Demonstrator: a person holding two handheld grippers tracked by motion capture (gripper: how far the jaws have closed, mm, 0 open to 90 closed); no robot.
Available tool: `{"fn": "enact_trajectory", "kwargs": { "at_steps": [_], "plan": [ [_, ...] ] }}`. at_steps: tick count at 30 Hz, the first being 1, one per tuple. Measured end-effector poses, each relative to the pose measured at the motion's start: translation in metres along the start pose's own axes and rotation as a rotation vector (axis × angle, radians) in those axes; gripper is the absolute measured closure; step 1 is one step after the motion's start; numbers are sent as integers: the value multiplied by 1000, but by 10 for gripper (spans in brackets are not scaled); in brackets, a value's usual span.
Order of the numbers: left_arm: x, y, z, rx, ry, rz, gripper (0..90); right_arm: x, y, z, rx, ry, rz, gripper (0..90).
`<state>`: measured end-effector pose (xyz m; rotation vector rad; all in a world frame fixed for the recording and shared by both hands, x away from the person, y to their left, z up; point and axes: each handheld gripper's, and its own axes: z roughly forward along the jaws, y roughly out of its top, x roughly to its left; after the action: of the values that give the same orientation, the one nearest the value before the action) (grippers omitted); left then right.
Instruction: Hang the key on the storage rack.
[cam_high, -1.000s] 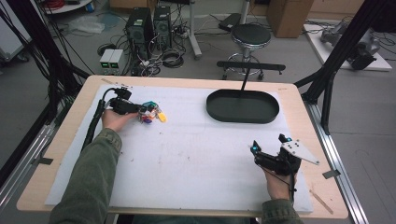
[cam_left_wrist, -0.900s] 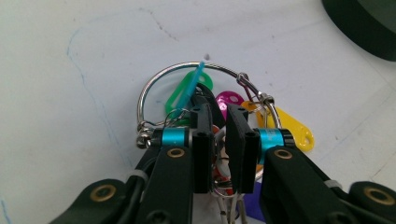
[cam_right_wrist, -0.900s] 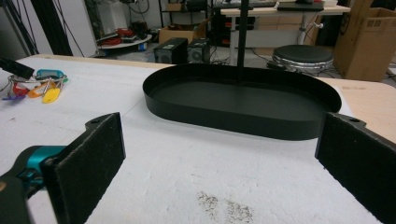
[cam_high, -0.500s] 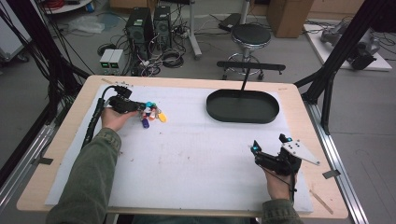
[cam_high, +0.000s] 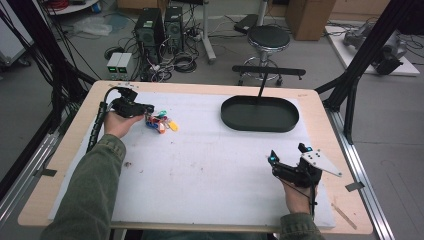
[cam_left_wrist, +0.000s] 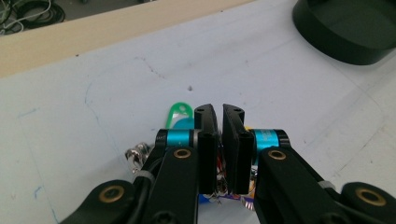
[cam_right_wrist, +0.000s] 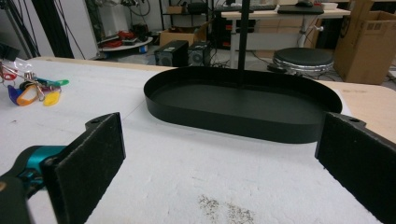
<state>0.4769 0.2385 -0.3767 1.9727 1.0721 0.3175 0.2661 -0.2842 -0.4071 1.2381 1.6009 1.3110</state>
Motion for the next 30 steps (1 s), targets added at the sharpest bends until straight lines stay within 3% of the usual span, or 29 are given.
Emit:
{"fn": "enact_trajectory", "kwargs": {
  "at_steps": [10, 30],
  "plan": [
    [-14, 24, -12, -26, -19, 50, 845, 0, 0, 0, -5, 4, 5, 5],
    [-51, 71, -30, -99, -51, 104, 844, -1, 1, -1, -17, 20, 17, 5]
  ]
}}
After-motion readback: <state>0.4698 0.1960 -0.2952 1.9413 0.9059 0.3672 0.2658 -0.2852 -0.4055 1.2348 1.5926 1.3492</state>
